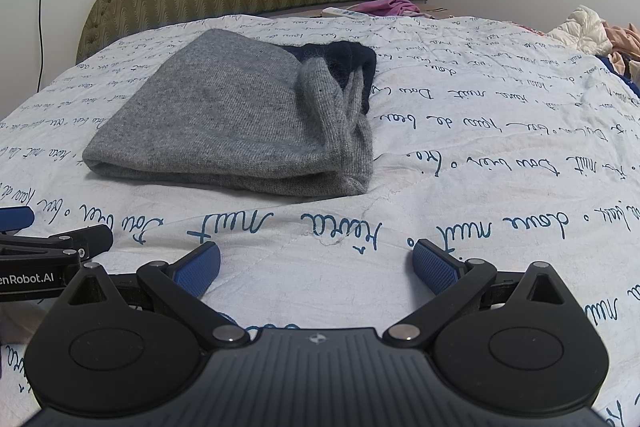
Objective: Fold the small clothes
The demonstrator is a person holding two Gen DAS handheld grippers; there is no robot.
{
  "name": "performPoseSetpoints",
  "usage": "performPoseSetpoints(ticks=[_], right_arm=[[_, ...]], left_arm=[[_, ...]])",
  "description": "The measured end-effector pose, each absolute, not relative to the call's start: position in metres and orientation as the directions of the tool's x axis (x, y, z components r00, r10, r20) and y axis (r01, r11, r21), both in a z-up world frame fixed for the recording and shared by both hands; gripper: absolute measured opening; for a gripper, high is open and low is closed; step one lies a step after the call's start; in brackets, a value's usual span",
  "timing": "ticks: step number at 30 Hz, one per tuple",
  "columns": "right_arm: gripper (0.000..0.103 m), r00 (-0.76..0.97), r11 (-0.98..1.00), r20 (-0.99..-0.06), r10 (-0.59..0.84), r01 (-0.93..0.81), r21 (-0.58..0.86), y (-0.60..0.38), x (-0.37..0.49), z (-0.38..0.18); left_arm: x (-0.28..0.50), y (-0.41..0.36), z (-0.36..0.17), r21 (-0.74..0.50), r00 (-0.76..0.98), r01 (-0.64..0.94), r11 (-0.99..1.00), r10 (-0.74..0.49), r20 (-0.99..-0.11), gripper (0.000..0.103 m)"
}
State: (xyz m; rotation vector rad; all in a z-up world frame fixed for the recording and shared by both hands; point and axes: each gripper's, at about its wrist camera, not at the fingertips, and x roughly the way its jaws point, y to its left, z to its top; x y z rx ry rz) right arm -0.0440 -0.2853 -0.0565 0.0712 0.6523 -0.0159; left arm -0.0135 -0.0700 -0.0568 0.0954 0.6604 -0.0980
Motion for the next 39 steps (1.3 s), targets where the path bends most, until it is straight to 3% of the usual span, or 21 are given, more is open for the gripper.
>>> performPoseSetpoints(ticks=[39], right_arm=[[0.103,0.808,0.995,-0.588,0.017,0.045,0.091,-0.288,-0.062,-0.043]], left_arm=[[-0.018,-0.059,-0.044,0.018,0.761,0.115,0.993,-0.076,-0.644,0.102]])
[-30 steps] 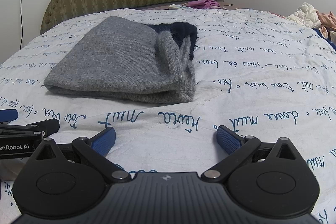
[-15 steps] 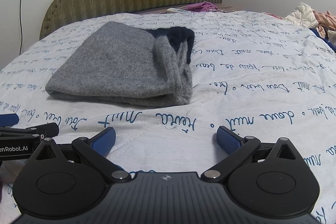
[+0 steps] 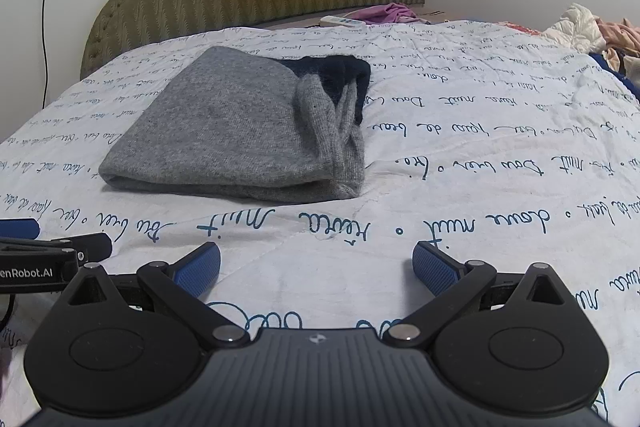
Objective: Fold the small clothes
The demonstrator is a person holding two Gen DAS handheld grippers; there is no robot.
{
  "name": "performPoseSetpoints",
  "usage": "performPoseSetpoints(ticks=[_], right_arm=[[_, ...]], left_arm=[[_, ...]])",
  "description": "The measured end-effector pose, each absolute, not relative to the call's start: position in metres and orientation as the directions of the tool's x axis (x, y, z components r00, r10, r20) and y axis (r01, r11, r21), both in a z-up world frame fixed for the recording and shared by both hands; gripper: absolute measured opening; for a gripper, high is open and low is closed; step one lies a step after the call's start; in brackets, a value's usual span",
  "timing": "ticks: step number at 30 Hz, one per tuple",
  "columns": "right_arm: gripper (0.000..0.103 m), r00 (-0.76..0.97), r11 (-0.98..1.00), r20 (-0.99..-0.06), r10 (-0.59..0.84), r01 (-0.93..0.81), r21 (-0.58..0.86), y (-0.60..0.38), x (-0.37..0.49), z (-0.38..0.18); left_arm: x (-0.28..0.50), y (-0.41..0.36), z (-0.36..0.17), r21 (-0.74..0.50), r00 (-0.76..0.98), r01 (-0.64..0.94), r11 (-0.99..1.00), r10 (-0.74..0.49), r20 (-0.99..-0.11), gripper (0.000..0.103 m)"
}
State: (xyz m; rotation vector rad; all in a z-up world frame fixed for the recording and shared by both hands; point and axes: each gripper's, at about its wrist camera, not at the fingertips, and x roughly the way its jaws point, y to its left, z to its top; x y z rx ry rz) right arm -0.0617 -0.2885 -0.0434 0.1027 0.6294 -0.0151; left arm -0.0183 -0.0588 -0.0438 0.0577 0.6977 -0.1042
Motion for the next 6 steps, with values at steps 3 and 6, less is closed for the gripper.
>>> performPoseSetpoints(ticks=[3,6], right_arm=[[0.103,0.806,0.995,-0.591,0.016,0.043,0.087,-0.2871,-0.0615,-0.0435],[0.103,0.813,0.996,-0.581,0.015,0.039,0.079,-0.2903,-0.0615,-0.0393]], left_arm=[[-0.0195,-0.0578,-0.0426,0.025,0.763,0.102,0.994,-0.062,-0.644,0.102],[-0.0217,-0.0537,-0.0373,0.034,0.775,0.100,0.994,-0.056,-0.630,0.102]])
